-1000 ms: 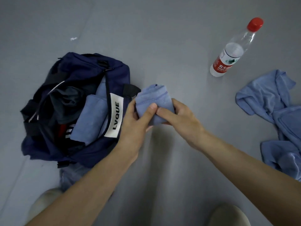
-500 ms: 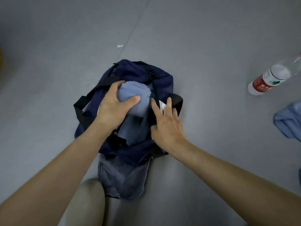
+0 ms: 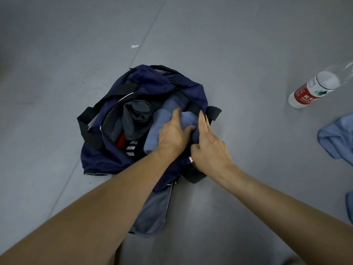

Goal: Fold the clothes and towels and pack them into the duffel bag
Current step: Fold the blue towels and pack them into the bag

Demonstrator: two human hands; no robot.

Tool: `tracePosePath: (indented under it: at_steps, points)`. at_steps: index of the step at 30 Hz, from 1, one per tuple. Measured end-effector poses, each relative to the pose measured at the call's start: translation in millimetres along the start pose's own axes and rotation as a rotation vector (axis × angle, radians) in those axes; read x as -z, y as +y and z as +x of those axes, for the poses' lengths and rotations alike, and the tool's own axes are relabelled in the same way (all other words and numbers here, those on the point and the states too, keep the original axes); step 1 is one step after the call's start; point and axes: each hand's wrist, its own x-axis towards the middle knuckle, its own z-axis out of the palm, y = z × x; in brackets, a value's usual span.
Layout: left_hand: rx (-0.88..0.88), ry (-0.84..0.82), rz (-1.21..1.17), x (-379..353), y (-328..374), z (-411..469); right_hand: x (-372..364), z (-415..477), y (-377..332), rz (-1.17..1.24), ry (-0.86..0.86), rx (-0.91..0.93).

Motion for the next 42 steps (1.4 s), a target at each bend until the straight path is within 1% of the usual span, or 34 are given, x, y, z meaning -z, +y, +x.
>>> tracePosePath:
  at_steps: [3,5,8,12,14,16,17,19,21,24,26,27,28,30,31,32,34,35,37,40,42]
  points:
    - [-0.027,0.053,-0.015,-10,-8,8,-6,3,11,0.007,-0.001,0.012]
    - [-0.051,0.053,0.059,-18,-13,7,-10,4,16,0.030,-0.014,0.002]
    - [-0.137,0.078,0.288,-22,-18,2,-14,3,22,0.050,-0.018,0.030]
    - [-0.302,0.111,0.755,-13,-25,-4,-18,2,30,0.050,-0.018,0.085]
    - [-0.378,0.174,0.834,-8,-33,-6,-19,2,32,0.034,-0.010,0.120]
    - [-0.468,0.233,0.800,-9,-44,-4,-18,2,35,0.053,0.002,0.150]
    - [-0.530,0.228,0.798,-10,-49,-3,-19,3,37,0.067,0.003,0.164]
    - [-0.605,0.145,0.845,-11,-57,-3,-21,4,40,0.080,0.001,0.190]
    - [-0.559,0.029,0.874,-14,-60,-1,-24,6,45,0.077,-0.003,0.208]
    - [-0.500,-0.036,0.918,-18,-56,3,-26,11,52,0.142,-0.001,0.203]
    - [-0.506,-0.062,0.859,-15,-54,2,-26,12,52,0.175,-0.004,0.220]
    - [-0.509,-0.062,0.749,-11,-52,-2,-24,10,50,0.182,-0.011,0.236]
    - [-0.499,-0.028,0.581,-6,-49,-7,-21,8,48,0.193,-0.020,0.248]
    - [-0.435,0.093,0.178,6,-38,-19,-8,1,45,0.258,-0.036,0.241]
    - [-0.411,0.160,0.040,10,-29,-27,0,-2,48,0.294,-0.036,0.234]
    - [-0.418,0.208,-0.028,13,-16,-36,11,-5,53,0.319,-0.025,0.224]
    - [-0.538,0.247,0.030,13,13,-52,34,-8,71,0.346,0.008,0.173]
    - [-0.618,0.233,0.077,6,28,-57,46,-11,88,0.361,0.044,0.131]
    - [-0.723,0.141,0.122,-17,57,-64,70,-16,130,0.350,0.156,0.033]
    - [-0.762,0.001,0.140,-70,90,-69,108,-29,211,0.159,0.312,-0.137]
    - [-0.743,-0.089,0.178,-111,106,-74,134,-44,270,0.021,0.410,-0.276]
